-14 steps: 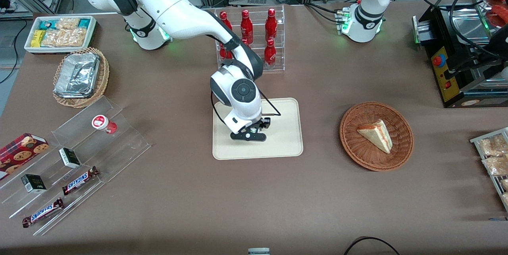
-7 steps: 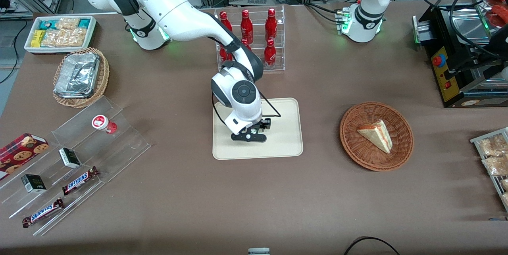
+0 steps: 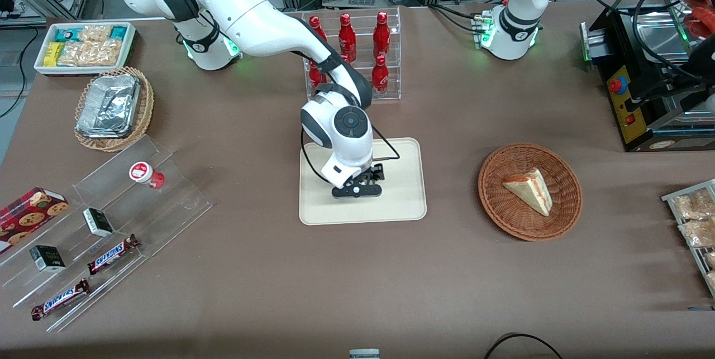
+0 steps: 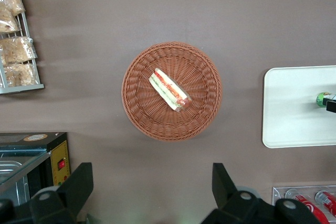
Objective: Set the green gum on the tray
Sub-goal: 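Lower the gum bottle onto the tray and open the right gripper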
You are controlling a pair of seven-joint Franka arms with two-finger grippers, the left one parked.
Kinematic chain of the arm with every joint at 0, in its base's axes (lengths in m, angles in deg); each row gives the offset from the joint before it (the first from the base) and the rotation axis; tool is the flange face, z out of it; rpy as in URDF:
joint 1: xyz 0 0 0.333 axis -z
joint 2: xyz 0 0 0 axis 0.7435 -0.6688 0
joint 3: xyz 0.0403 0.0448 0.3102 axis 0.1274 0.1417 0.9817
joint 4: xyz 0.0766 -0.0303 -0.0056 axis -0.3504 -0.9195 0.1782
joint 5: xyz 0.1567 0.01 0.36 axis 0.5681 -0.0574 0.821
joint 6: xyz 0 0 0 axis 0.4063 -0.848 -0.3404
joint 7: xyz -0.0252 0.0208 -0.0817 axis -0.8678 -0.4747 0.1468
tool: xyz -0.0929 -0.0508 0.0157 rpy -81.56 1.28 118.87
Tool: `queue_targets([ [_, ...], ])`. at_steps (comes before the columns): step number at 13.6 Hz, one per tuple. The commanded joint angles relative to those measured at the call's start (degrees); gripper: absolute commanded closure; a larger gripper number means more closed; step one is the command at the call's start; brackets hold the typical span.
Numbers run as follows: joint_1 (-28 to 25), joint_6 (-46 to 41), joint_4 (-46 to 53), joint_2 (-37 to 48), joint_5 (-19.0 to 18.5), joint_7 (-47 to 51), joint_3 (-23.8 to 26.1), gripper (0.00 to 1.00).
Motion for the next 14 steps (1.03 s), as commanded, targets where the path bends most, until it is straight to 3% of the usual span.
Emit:
queue_targets([
  [1, 0.62, -1.75, -0.44, 2.37, -0.83, -2.25, -0.11, 0.0],
  [7, 3.96, -10.72, -0.45, 10.2, 0.31, -9.19, -0.11, 0.0],
  [14, 12.21, -20.21, -0.36, 16.09, 6.03, -21.67, -0.11, 0.0],
])
